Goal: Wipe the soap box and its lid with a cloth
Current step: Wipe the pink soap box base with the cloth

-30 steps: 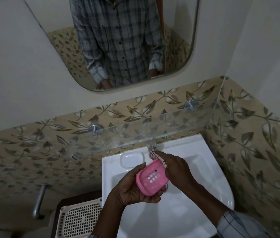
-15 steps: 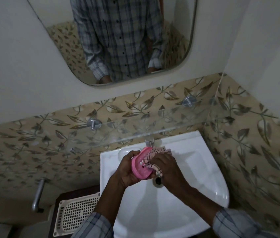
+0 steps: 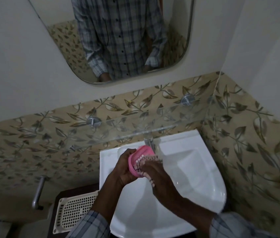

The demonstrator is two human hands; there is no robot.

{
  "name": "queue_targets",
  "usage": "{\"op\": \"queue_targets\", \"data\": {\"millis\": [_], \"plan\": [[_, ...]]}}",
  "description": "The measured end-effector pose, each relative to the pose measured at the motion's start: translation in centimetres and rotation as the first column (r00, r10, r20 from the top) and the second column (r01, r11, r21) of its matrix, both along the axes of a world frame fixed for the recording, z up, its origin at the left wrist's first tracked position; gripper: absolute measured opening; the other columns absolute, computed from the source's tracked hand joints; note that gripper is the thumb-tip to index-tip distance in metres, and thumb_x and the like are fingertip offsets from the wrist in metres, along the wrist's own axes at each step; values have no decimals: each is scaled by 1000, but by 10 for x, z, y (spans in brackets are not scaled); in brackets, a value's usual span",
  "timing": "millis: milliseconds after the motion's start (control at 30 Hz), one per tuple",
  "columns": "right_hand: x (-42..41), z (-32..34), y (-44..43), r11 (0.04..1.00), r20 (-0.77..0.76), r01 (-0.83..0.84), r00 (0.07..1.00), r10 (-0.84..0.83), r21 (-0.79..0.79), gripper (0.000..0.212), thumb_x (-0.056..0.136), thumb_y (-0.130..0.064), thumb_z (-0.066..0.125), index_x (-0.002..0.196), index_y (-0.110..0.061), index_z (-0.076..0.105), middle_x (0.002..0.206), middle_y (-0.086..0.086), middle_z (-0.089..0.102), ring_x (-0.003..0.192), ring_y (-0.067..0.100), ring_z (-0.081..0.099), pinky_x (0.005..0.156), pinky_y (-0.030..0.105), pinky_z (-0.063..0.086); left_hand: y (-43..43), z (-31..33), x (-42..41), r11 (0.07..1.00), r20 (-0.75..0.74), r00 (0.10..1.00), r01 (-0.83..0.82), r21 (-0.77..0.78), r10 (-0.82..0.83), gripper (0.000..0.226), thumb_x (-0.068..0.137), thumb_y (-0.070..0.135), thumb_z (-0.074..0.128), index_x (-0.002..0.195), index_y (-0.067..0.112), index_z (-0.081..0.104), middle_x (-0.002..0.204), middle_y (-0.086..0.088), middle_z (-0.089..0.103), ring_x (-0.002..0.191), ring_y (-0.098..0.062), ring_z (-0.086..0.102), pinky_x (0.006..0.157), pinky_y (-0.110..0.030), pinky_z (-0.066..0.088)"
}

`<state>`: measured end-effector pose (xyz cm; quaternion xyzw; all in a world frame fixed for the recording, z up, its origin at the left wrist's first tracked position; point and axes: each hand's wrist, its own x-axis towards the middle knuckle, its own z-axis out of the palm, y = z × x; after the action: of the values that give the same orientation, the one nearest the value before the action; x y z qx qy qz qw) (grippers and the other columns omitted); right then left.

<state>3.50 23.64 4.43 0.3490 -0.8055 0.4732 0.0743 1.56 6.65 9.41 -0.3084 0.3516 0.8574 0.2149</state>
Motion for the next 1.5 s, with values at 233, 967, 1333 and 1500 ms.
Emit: {"op": "queue_targets", "data": {"millis": [233,967,1333,1500], "plan": [[-71,35,33,889,-408,-116,857,315,443,30,79,6,64,102,-11,75,105,8,72,105,28,66,105,51,44,2,-4,10,997,42,999,6,-76,-3,47,84,32,52,106,-4,73,101,-23,68,92,-36,60,82,-45,50],[-14,54,-30,995,342,96,934,-101,32,28,77,-4,63,100,-14,77,95,4,77,87,21,72,80,26,57,11,-7,10,950,-67,980,-200,-242,189,42,81,35,55,84,-3,72,73,-20,70,66,-30,69,68,-33,57],[-77,52,17,881,-435,-269,790,433,389,17,89,-13,63,102,-13,75,97,8,72,88,26,67,91,37,49,4,1,28,981,11,981,-194,7,194,52,79,27,57,119,-6,60,103,-27,64,87,-36,62,78,-44,53],[-83,65,19,997,-79,15,997,-8,82,46,74,-11,47,116,-24,59,111,5,64,100,23,62,76,40,58,-5,-1,34,978,7,984,-177,110,178,60,84,35,53,122,-10,65,119,-37,61,95,-46,66,83,-45,54]]}}
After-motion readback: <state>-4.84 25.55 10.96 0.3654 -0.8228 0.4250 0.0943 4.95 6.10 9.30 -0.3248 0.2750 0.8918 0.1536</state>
